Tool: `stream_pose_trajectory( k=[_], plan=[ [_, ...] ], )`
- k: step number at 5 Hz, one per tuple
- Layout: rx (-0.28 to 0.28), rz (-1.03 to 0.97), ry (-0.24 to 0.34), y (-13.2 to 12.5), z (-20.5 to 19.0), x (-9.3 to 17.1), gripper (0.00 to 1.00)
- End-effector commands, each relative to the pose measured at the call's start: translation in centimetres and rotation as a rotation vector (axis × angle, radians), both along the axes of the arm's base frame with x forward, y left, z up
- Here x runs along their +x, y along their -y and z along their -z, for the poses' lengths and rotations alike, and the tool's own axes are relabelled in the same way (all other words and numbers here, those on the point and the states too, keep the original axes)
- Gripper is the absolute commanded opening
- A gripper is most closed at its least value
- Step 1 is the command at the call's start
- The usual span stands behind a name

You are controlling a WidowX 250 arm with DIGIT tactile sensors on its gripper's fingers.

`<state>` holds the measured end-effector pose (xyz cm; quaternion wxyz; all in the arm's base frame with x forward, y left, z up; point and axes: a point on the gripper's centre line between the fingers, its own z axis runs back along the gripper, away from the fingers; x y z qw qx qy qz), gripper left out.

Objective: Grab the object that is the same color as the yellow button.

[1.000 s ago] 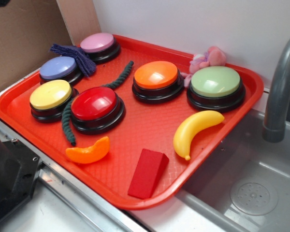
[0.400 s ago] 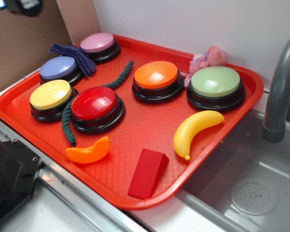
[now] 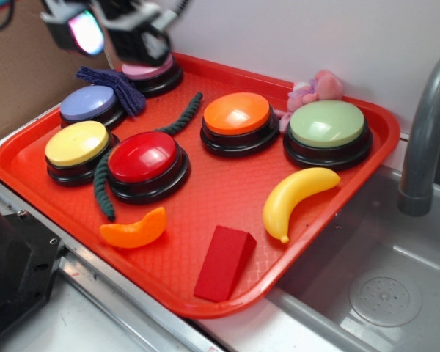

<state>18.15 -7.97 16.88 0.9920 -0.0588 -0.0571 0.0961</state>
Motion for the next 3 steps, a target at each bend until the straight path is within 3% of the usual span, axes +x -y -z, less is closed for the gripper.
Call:
stream_pose_trajectory(
  k=[1, 2, 3],
  plan=[
    [-0.064, -0.061, 0.024, 3.4, 5.4, 4.3, 1.00],
    [-0.064, -0.080, 0.047, 4.2, 7.4, 5.7, 1.00],
    [-0.048, -0.047, 0.027, 5.5, 9.8, 7.0, 1.00]
  ],
)
